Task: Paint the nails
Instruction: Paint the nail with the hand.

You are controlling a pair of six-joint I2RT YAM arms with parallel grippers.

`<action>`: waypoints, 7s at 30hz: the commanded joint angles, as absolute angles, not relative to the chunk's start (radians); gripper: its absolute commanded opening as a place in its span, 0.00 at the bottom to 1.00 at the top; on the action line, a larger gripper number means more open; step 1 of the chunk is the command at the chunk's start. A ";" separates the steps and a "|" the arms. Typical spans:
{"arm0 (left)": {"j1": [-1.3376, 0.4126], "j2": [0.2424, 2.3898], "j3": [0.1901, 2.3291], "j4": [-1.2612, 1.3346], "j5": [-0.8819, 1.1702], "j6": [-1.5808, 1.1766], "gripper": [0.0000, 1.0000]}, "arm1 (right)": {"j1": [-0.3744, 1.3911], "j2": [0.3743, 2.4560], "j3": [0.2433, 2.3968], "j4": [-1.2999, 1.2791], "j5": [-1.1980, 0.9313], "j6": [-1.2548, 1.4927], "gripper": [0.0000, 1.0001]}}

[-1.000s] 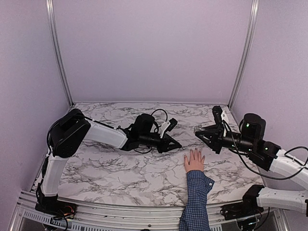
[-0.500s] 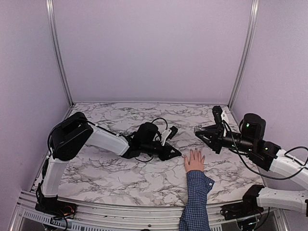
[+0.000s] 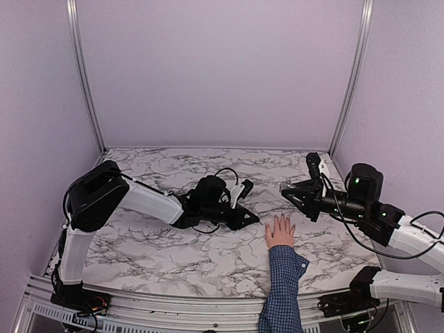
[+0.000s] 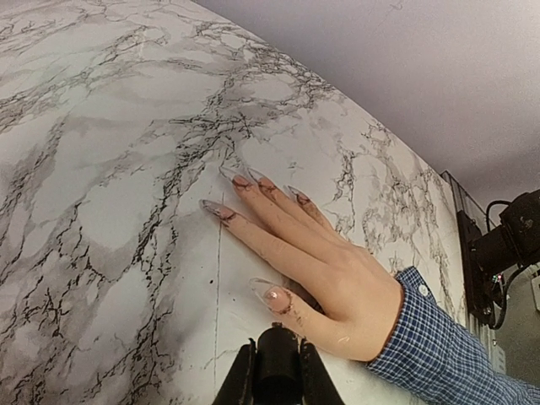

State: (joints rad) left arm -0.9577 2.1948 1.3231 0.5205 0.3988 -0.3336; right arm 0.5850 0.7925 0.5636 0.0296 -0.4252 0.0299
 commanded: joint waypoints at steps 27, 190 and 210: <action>-0.989 2.216 1.358 0.544 0.358 -0.384 0.00 | 0.577 0.782 0.574 0.058 -0.424 0.034 0.00; -1.002 2.132 1.301 0.569 0.270 -0.438 0.00 | 0.578 0.775 0.570 0.060 -0.421 0.041 0.00; -1.015 2.210 1.354 0.531 0.274 -0.469 0.00 | 0.577 0.776 0.569 0.061 -0.422 0.040 0.00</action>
